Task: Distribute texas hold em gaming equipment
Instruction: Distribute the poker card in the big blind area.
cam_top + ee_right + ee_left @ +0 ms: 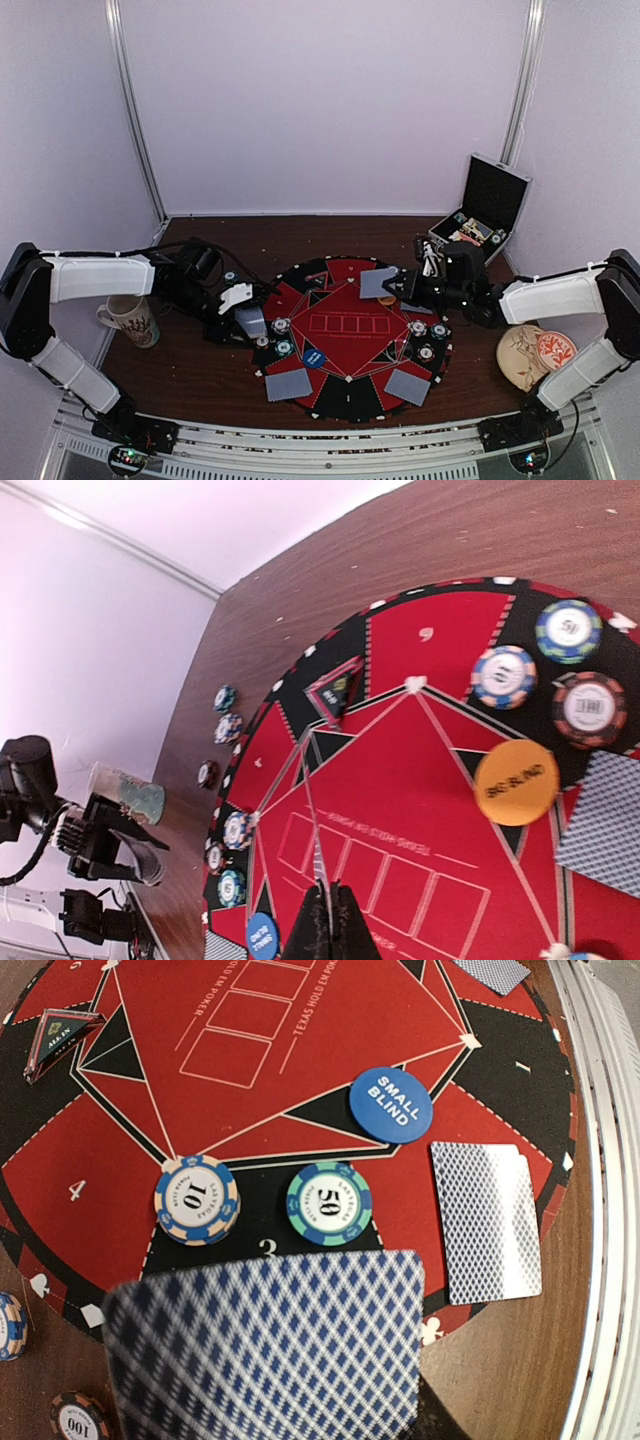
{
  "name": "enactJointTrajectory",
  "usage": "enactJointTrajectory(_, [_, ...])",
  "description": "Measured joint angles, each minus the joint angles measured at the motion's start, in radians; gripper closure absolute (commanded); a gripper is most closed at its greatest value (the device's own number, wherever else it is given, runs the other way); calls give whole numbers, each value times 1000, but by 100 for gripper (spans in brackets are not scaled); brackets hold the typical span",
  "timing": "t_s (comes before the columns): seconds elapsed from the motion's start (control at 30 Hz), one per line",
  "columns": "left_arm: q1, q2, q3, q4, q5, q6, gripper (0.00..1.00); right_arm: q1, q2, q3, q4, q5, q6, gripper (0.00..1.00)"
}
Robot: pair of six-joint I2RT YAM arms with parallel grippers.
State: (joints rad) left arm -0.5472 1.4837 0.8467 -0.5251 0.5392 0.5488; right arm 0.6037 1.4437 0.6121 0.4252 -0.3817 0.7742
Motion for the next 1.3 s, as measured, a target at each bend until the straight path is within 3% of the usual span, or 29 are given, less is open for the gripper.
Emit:
enactJointTrajectory(0.23, [0,0,0,0,0,0,64,-162,-48,-127,-2,-25,18,100])
enactJointTrajectory(0.57, [0,0,0,0,0,0,64,-270,-33,-155,-2,-61,19,100])
enactJointTrajectory(1.2, [0,0,0,0,0,0,64,-312,90,-151,3,-91,15,100])
enactJointTrajectory(1.3, [0,0,0,0,0,0,64,-315,97,-147,2,-90,14,94])
